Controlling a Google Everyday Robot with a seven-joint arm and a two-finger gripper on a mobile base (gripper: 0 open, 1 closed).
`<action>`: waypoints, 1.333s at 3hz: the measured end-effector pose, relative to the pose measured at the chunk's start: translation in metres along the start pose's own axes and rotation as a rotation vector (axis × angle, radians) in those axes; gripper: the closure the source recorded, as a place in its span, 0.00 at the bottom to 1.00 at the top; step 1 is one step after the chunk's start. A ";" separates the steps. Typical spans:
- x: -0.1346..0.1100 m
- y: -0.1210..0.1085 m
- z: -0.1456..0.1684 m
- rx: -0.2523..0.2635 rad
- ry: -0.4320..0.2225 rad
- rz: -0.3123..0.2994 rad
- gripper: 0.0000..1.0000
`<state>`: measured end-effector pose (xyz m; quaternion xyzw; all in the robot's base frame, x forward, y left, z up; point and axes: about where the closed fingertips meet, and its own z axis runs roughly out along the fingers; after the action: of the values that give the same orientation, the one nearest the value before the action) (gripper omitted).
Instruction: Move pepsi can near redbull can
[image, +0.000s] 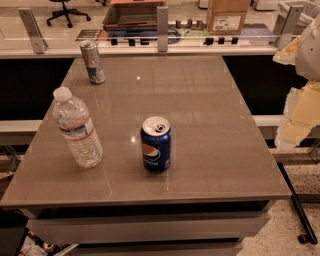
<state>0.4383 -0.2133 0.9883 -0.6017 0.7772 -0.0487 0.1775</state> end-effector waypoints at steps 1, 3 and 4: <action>0.000 0.000 0.000 0.000 0.000 0.000 0.00; -0.017 0.008 0.009 -0.025 -0.148 -0.007 0.00; -0.032 0.018 0.031 -0.065 -0.324 0.000 0.00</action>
Offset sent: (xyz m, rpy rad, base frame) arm -0.0002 0.0104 -0.0028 0.0932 -0.0066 0.0348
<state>0.4386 -0.1732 0.9614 -0.6071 0.7396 0.0743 0.2808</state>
